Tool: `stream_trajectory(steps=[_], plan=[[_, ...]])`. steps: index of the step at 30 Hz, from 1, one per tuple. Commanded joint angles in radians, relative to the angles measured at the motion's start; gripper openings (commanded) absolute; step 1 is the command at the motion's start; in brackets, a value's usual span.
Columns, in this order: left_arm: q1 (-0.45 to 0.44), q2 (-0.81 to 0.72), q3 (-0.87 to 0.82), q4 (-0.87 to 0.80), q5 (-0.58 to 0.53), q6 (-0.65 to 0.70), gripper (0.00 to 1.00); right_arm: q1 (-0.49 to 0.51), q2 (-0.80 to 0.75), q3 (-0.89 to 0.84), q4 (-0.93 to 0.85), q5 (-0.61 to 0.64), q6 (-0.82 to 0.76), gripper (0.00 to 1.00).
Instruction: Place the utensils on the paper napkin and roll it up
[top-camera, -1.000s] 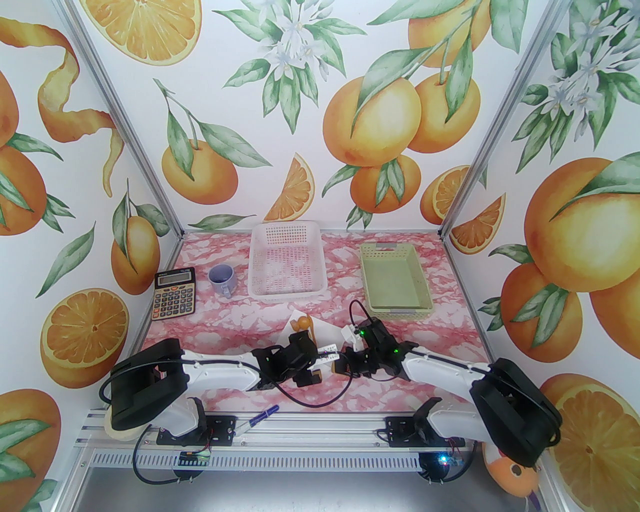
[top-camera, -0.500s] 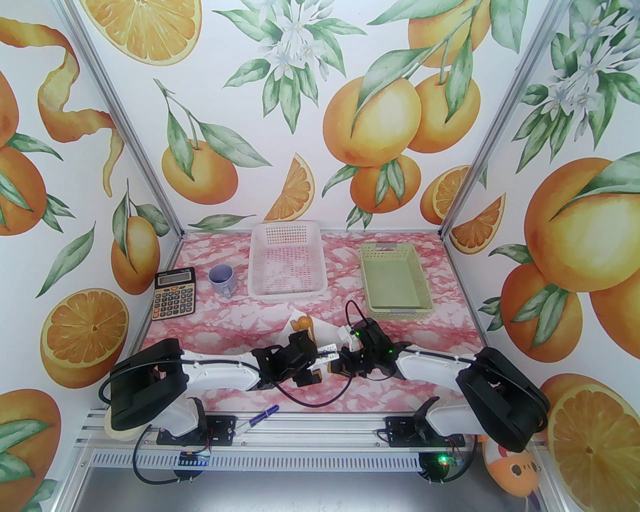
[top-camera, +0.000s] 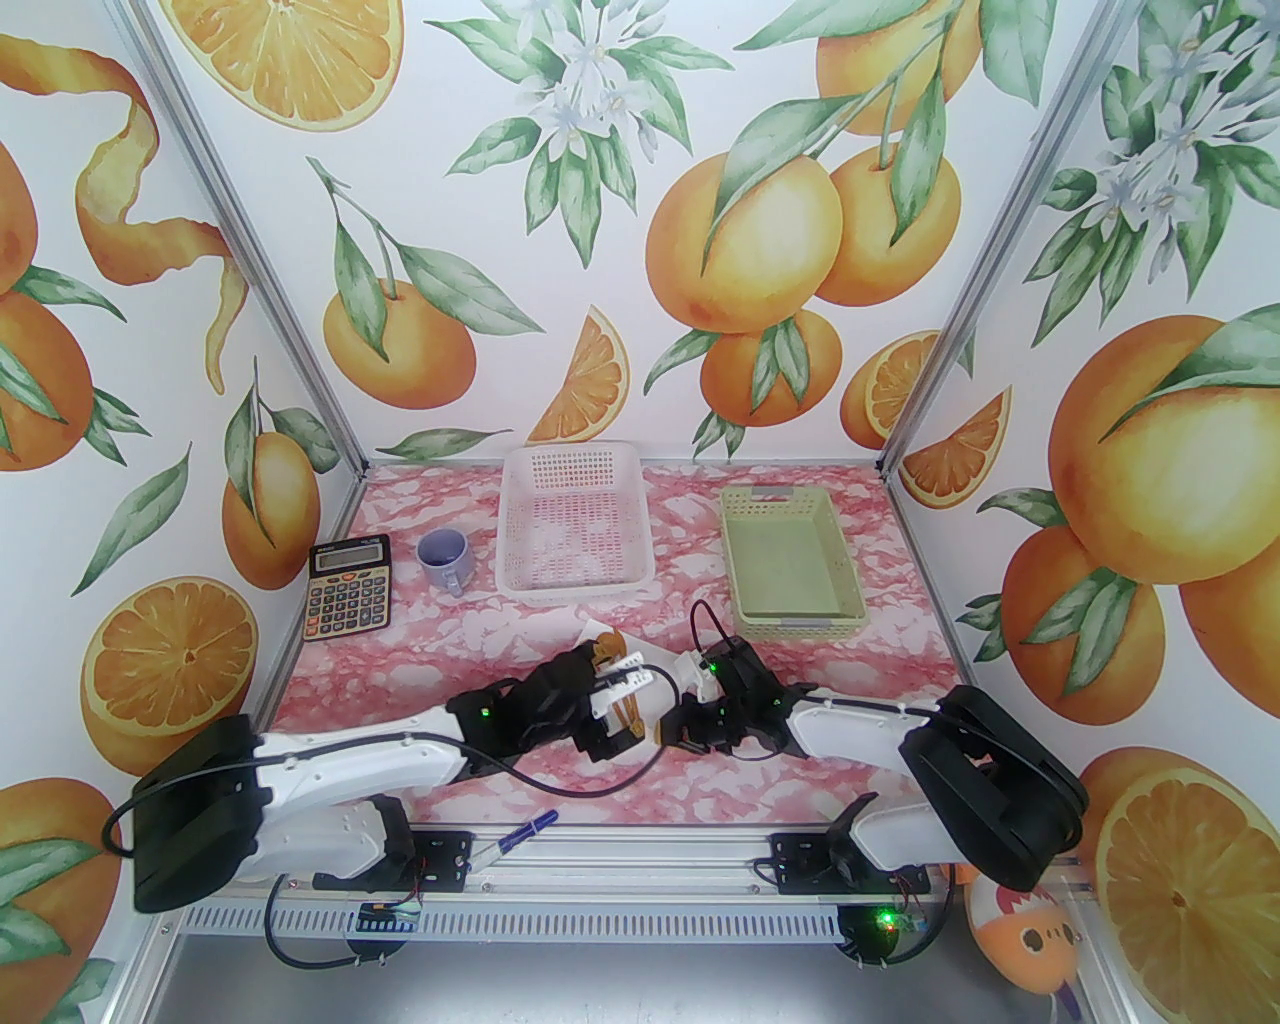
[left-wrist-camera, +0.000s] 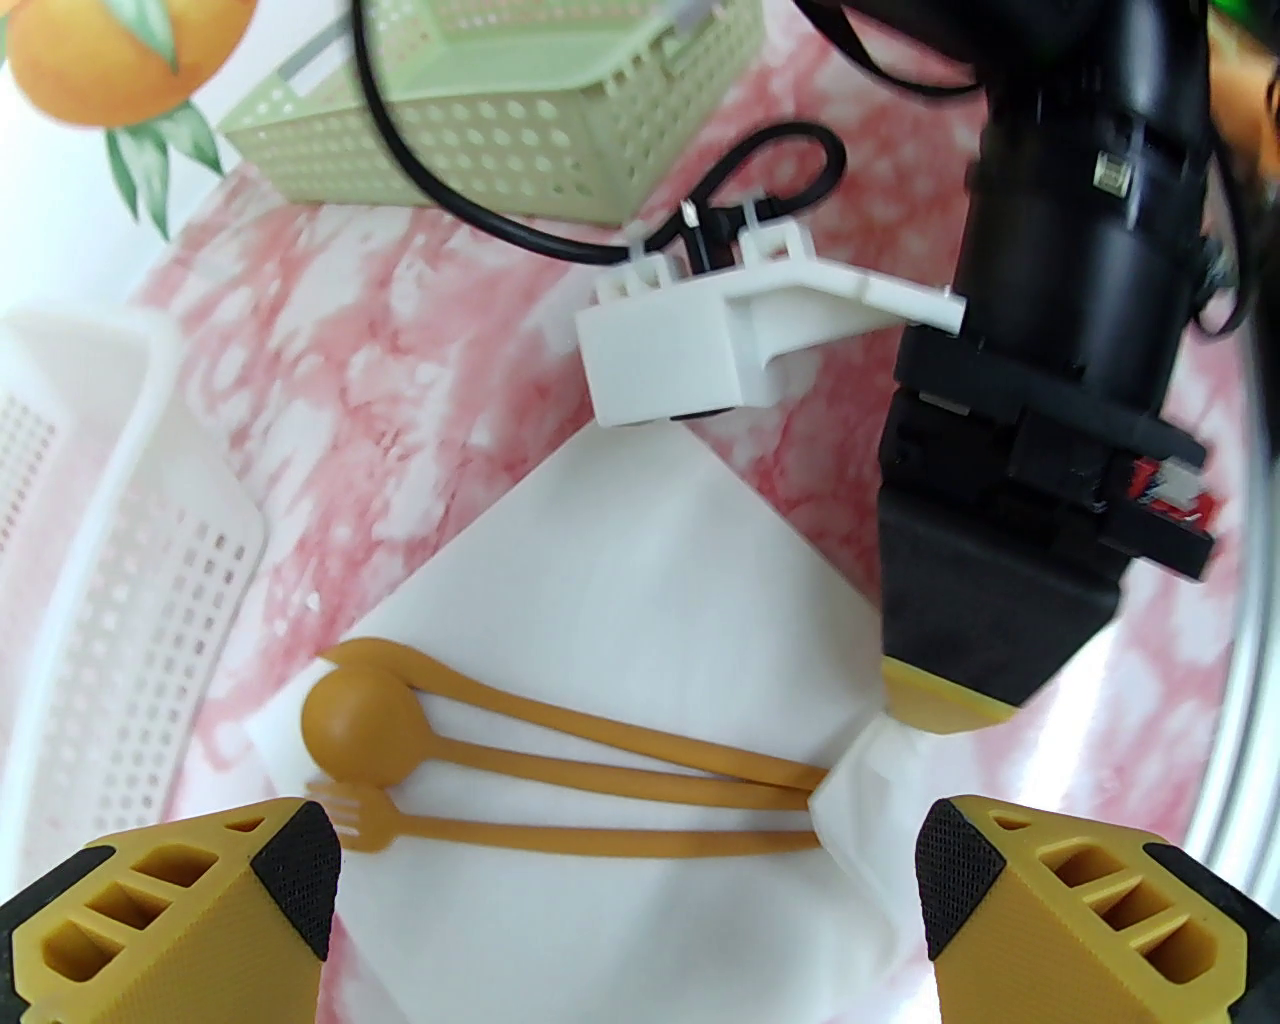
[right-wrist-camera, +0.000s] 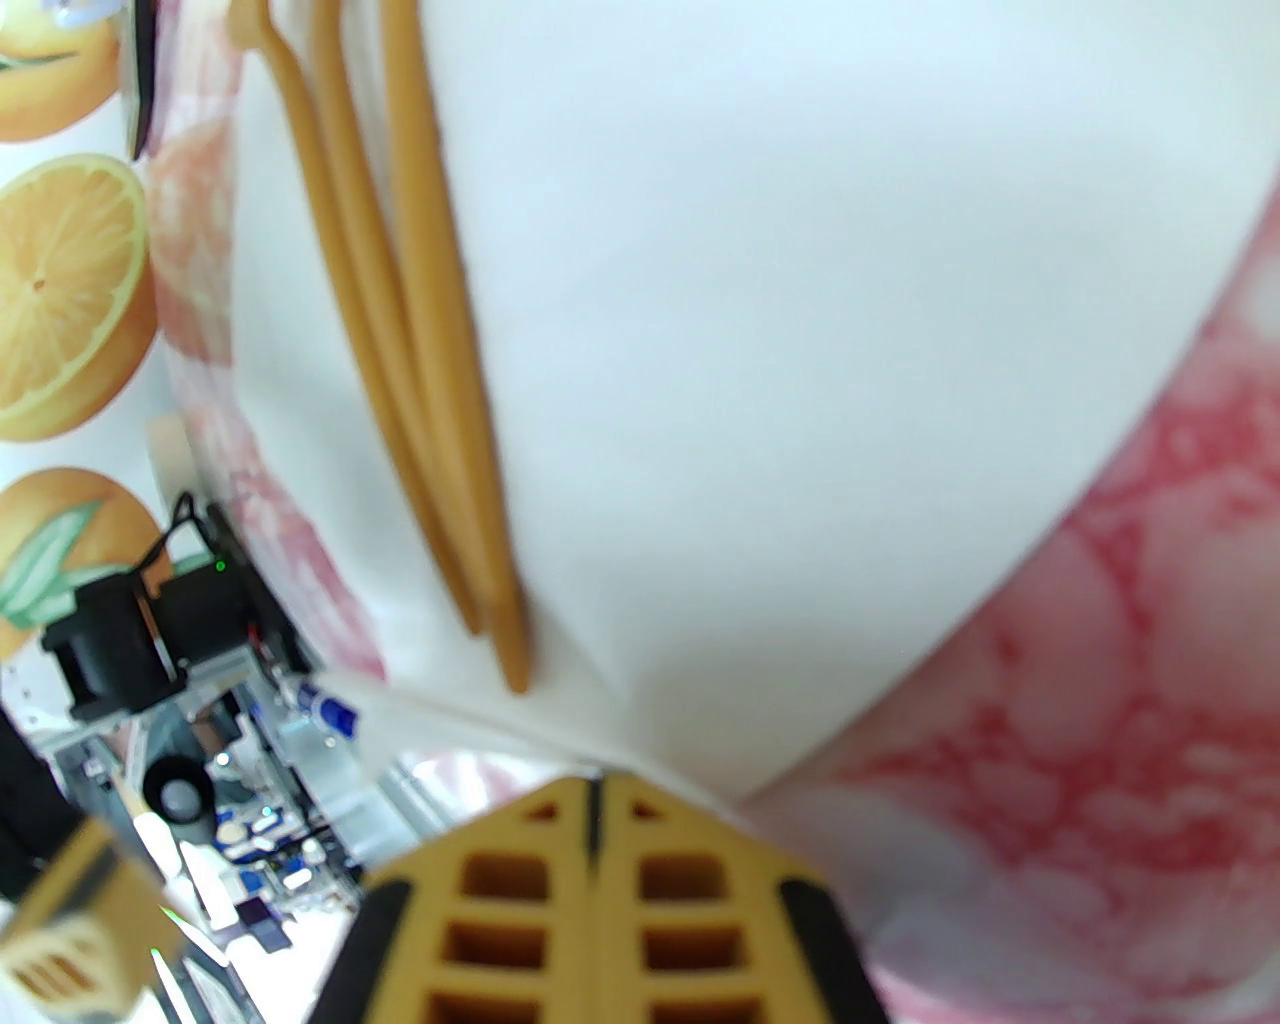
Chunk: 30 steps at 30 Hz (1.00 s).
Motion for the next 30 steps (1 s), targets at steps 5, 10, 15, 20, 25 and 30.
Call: stream_trajectory(steps=[5, 10, 15, 20, 25, 30], plan=[[0.09, 0.0, -0.023, -0.041, 0.36, -0.157, 0.8, 0.008, 0.002, 0.026, 0.013, 0.018, 0.002, 0.0], [0.112, 0.136, 0.033, -0.052, 0.485, -0.165, 0.64, 0.008, 0.002, 0.03, 0.006, 0.021, -0.001, 0.0], [0.114, 0.239, 0.08, -0.054, 0.486, -0.165, 0.66, 0.009, -0.003, 0.033, -0.001, 0.019, -0.004, 0.0], [0.114, 0.274, 0.1, -0.04, 0.487, -0.158, 0.65, 0.008, -0.01, 0.032, -0.01, 0.021, -0.008, 0.0], [0.114, 0.309, 0.112, -0.042, 0.495, -0.155, 0.63, 0.008, -0.014, 0.031, -0.015, 0.025, -0.011, 0.0], [0.112, 0.325, 0.125, -0.037, 0.51, -0.152, 0.59, 0.008, -0.01, 0.03, -0.008, 0.025, -0.008, 0.0]])
